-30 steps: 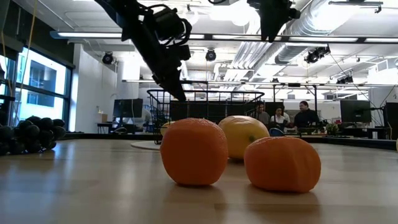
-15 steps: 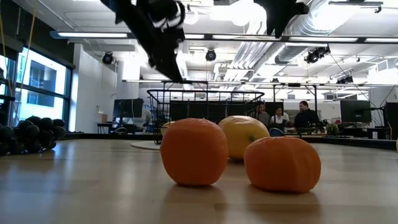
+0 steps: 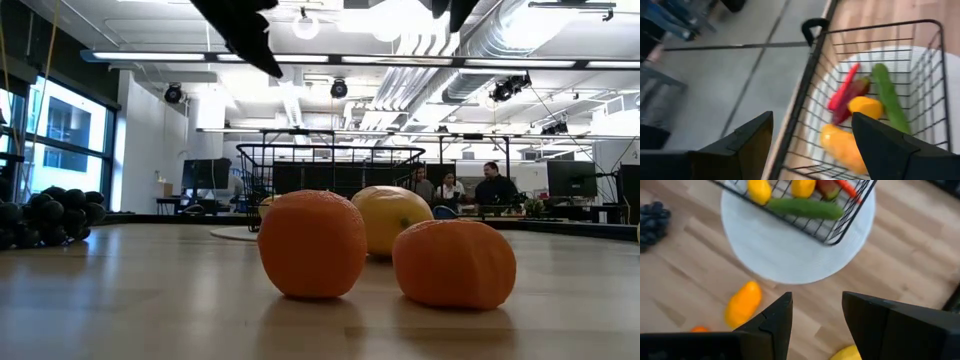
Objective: Build produce basket
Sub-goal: Put the green lemon into the black basket
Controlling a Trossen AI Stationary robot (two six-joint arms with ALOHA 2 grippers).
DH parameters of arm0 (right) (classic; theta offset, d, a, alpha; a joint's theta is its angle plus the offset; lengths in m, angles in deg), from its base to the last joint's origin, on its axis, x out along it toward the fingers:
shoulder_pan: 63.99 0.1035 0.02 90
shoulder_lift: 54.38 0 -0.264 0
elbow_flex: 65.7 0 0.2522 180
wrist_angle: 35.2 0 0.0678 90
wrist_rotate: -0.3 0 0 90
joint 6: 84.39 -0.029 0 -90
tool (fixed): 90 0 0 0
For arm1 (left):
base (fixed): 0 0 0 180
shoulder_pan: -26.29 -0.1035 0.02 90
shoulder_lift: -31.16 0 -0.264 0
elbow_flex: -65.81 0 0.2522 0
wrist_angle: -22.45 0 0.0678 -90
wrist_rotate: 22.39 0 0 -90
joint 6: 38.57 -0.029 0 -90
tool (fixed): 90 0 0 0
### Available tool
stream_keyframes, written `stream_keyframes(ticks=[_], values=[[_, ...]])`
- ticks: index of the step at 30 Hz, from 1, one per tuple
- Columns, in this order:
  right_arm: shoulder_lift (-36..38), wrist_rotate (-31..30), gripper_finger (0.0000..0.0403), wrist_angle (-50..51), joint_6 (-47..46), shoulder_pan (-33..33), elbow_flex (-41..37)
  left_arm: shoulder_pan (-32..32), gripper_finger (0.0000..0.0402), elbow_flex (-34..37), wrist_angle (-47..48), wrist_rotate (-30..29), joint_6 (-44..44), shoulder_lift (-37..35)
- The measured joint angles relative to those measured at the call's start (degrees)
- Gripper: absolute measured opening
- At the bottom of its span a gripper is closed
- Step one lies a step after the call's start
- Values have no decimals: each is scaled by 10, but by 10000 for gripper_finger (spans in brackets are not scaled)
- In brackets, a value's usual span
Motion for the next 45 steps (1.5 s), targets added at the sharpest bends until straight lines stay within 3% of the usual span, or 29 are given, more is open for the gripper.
stream_keyframes(ticks=[5,21,29,36,45], values=[[0,3,161,0,-106,66,0,0,257,0,1,-16,-18,-27],[-52,91,239,0,-445,223,0,0,257,0,35,10,-18,-42],[-99,136,255,0,-586,290,0,0,257,0,45,26,-15,-42],[-140,140,257,0,-742,353,0,6,257,0,56,41,-14,-42],[-216,156,257,-8,-769,373,0,24,257,0,57,41,-14,-42]])
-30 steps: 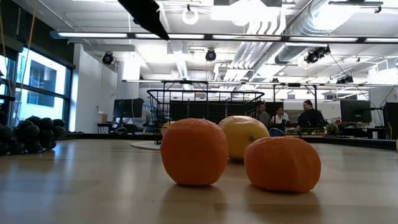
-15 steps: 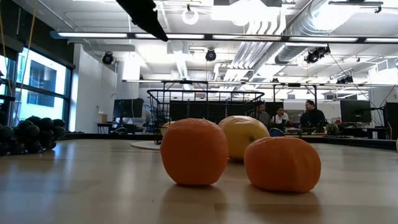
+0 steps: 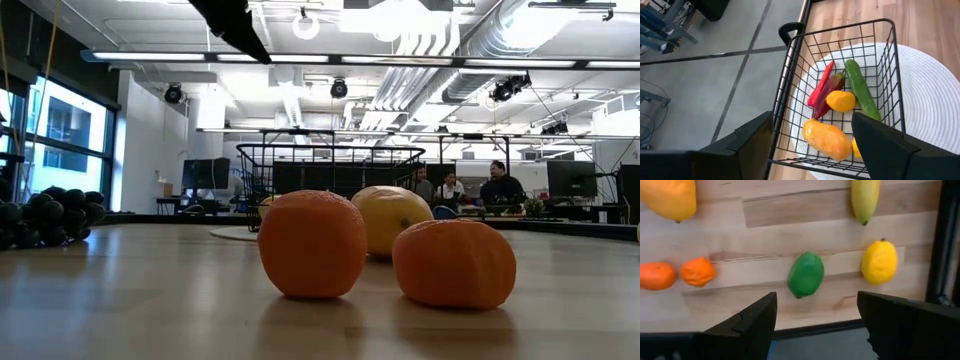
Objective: Build produce basket
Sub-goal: Put the green lemon into the black basket
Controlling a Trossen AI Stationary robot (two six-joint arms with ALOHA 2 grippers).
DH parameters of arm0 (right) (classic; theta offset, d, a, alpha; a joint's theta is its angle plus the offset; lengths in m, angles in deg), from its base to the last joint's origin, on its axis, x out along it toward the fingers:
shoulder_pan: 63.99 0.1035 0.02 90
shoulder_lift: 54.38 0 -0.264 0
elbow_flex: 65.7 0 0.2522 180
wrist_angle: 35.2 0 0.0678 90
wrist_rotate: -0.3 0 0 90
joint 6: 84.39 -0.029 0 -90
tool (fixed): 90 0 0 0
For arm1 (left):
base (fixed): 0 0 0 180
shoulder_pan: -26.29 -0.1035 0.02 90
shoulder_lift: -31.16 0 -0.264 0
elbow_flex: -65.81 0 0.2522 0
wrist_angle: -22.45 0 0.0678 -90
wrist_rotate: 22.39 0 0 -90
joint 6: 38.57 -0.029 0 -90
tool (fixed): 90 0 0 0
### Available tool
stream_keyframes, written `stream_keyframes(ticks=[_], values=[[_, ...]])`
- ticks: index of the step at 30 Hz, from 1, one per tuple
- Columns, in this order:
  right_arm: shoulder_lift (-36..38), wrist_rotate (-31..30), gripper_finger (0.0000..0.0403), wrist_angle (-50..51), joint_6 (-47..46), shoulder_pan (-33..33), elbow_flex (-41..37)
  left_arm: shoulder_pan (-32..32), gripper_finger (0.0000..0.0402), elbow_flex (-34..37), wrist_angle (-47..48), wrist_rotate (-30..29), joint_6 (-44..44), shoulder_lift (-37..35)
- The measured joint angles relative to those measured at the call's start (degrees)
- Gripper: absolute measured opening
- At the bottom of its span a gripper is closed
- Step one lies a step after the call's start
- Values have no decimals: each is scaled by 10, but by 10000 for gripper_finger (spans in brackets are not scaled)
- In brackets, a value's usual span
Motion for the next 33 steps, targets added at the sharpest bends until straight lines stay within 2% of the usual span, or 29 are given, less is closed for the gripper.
stream_keyframes(ticks=[12,33], values=[[-89,37,257,-67,-10,-3,0,24,257,0,0,-1,0,0],[-177,109,257,-72,-18,-2,-10,34,257,0,0,-15,0,0]])
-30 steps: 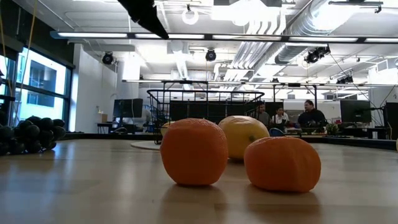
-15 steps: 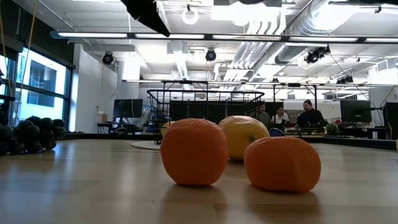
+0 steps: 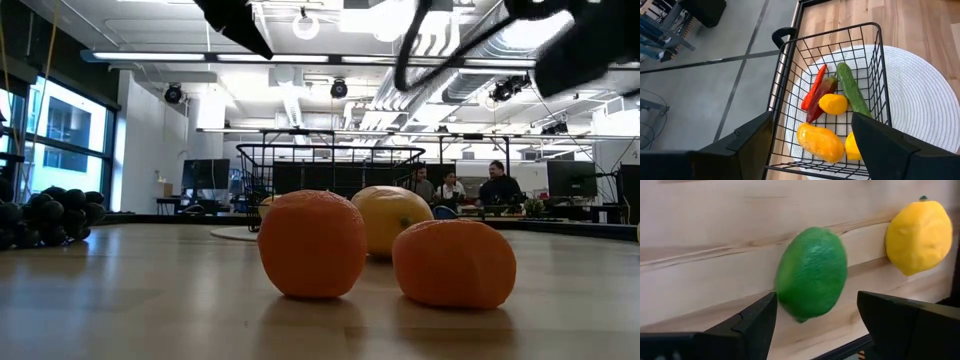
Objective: Build produce basket
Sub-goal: Put the green lemon into the black basket
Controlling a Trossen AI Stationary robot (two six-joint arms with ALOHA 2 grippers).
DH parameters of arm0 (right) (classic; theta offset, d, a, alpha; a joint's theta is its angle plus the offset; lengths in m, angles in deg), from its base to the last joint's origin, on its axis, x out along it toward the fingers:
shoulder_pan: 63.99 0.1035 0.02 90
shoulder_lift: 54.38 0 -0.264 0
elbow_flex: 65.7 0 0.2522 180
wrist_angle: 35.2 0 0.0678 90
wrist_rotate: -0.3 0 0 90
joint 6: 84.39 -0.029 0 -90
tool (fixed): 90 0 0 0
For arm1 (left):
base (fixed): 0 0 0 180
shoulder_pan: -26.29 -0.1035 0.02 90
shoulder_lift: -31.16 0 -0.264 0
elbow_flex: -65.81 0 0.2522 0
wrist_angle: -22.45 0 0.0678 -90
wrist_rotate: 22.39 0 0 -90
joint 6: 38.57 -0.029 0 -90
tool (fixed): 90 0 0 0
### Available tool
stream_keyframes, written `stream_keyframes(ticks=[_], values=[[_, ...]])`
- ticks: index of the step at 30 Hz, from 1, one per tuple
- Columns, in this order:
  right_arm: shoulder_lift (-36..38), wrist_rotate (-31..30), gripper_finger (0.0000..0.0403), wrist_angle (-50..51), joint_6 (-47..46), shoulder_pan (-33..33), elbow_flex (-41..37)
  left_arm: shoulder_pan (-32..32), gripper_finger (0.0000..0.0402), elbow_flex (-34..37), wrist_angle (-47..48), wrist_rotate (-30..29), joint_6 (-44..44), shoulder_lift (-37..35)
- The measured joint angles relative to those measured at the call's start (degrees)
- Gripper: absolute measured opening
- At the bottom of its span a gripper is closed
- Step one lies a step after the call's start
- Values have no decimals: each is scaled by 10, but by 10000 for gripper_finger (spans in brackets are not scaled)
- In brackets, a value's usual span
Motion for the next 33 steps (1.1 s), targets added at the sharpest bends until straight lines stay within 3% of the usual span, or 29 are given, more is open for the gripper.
stream_keyframes(ticks=[13,21,25,30,33], values=[[-34,17,251,-13,2,0,-8,0,257,0,-1,0,-15,0],[-34,18,160,-13,2,-5,-8,0,257,0,-1,-1,-15,0],[-29,16,151,-13,5,-8,-5,0,257,0,3,-31,-5,0],[0,-32,151,-13,10,-12,11,0,257,0,32,-43,7,0],[21,-91,151,-14,26,-19,17,0,257,0,60,-41,36,0]])
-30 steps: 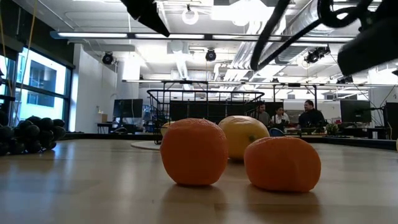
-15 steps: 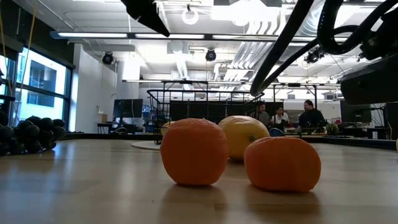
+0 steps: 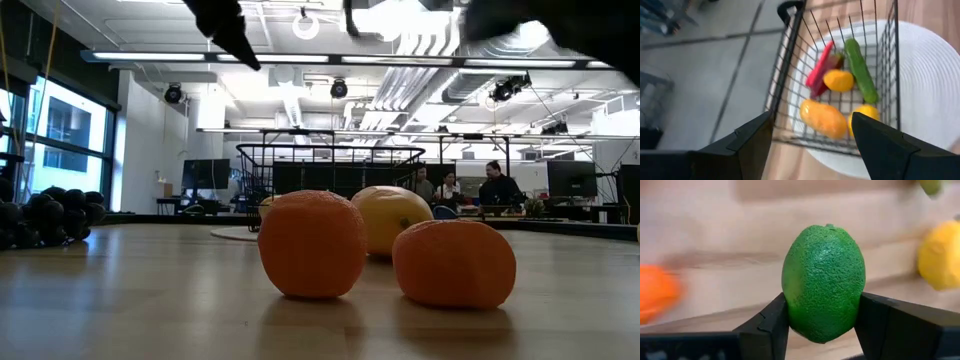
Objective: Build produce basket
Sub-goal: Put the green lemon into the black basket
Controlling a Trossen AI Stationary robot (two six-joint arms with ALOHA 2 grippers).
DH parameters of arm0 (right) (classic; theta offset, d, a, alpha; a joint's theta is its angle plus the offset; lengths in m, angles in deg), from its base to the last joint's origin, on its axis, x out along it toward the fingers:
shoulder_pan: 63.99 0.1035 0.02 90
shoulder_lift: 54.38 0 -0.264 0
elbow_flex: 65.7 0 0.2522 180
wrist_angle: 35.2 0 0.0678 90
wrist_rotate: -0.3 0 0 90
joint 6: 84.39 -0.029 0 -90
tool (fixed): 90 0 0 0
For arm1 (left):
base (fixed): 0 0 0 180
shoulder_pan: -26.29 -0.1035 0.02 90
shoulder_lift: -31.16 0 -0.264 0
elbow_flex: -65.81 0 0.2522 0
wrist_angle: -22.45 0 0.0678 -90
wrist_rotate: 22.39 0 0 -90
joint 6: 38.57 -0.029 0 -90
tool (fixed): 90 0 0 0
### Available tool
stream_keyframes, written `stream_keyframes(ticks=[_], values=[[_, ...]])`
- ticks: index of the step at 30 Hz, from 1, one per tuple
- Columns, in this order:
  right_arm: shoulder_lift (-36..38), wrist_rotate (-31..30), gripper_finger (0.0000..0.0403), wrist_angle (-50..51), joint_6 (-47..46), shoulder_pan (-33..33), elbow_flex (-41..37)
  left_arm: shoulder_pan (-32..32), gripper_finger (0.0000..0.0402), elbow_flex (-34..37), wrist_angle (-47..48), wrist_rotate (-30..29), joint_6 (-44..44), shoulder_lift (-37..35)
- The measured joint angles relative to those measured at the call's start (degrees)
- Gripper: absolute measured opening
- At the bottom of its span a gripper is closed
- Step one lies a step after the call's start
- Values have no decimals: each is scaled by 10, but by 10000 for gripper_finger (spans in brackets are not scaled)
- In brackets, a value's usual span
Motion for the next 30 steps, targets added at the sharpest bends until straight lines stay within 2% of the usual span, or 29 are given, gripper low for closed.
stream_keyframes(ticks=[7,12,18,24,30], values=[[61,-149,147,2,52,-34,6,0,257,0,78,5,51,0],[98,-203,147,14,141,-78,6,0,257,0,92,6,72,0],[132,-227,147,13,296,-150,6,0,257,0,103,47,102,0],[156,-236,147,-3,481,-236,6,0,257,0,110,52,117,0],[162,-201,145,-69,688,-325,6,0,257,0,110,51,136,0]])
